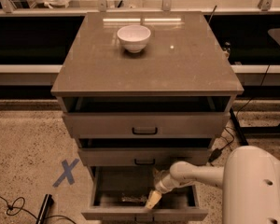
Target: Place water bottle into bottom drawer
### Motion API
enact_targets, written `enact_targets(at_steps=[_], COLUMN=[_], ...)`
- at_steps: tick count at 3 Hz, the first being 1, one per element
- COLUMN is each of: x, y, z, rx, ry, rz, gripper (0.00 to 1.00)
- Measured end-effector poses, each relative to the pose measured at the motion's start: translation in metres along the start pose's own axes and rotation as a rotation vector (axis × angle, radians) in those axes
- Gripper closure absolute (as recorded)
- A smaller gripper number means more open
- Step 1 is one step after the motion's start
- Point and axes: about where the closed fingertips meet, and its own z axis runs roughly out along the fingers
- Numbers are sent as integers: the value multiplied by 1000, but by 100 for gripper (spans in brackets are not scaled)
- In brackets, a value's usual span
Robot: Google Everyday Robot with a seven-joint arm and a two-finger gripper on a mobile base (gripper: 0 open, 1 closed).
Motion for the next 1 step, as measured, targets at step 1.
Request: enact_targets(at_steps=[1], x=[0], y=[0], z=[0], rx=[0], ry=[0], rz=[0], gripper=[0])
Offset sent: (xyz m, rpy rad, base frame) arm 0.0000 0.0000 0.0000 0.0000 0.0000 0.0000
